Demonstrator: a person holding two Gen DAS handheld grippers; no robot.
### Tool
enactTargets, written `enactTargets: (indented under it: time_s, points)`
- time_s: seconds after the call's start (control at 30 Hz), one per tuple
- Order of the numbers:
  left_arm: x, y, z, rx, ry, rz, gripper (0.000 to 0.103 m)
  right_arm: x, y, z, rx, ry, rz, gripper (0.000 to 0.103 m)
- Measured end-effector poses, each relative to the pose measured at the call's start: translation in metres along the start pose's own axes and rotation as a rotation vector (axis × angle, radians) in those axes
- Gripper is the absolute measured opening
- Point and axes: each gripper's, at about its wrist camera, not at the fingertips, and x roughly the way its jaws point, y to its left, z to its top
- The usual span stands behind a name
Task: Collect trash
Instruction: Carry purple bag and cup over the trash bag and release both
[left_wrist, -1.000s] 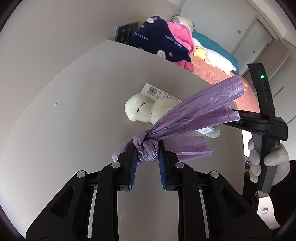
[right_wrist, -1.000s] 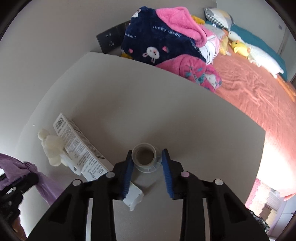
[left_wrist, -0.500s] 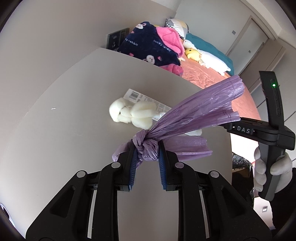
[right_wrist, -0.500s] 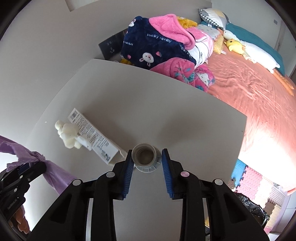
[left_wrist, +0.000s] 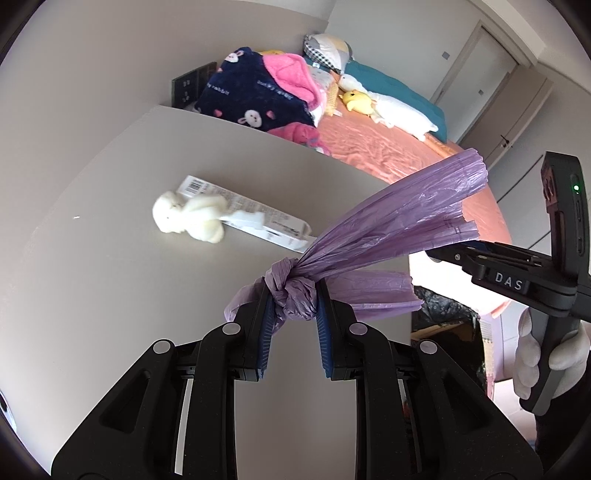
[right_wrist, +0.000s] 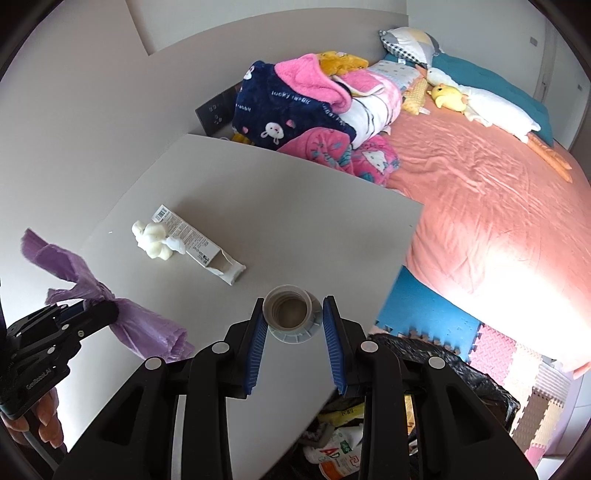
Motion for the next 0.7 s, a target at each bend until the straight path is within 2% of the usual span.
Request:
enactTargets:
  time_s: [0.7]
  points:
    - [0.006, -0.12, -0.02, 0.167, 0.055, -0.112, 0.021, -0.089, -0.068, -0.066, 0.074, -0.071, -0.016, 0.032]
